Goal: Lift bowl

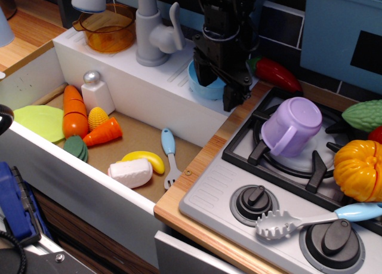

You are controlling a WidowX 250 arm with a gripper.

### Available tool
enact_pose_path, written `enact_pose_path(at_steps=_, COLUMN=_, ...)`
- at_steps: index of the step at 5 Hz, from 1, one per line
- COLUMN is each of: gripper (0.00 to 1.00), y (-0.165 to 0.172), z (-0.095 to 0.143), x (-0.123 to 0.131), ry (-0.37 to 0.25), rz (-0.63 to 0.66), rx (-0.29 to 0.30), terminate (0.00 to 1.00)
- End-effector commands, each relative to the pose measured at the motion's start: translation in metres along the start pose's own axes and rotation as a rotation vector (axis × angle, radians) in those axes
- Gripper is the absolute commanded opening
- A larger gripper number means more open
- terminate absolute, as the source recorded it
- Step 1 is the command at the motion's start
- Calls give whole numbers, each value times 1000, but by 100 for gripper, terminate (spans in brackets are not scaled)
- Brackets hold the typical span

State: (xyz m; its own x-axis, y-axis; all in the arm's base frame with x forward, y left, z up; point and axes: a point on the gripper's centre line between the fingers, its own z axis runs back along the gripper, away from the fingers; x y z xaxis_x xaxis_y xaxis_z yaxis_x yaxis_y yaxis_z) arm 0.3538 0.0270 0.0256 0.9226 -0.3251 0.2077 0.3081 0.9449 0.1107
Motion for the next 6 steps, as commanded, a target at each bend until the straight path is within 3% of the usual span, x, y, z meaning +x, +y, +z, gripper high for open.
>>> enact_pose_path(at_steps=1, gripper=0, y=10, z=3, x=11, ry=-55, rz=25, rx=21, terminate=0)
enact_pose_path(at_steps=3, gripper=0, y=2, z=12, x=16, ry=-39, rz=39, rx=47, terminate=0)
enact_pose_path(at_steps=5, gripper=0, y=-14, z=55, x=28, ry=36, rz=13, rx=162, terminate=0)
enact_pose_path(at_steps=6, gripper=0, y=-18, z=77, x=35, ry=23, rz=-54, rx=227, terminate=0)
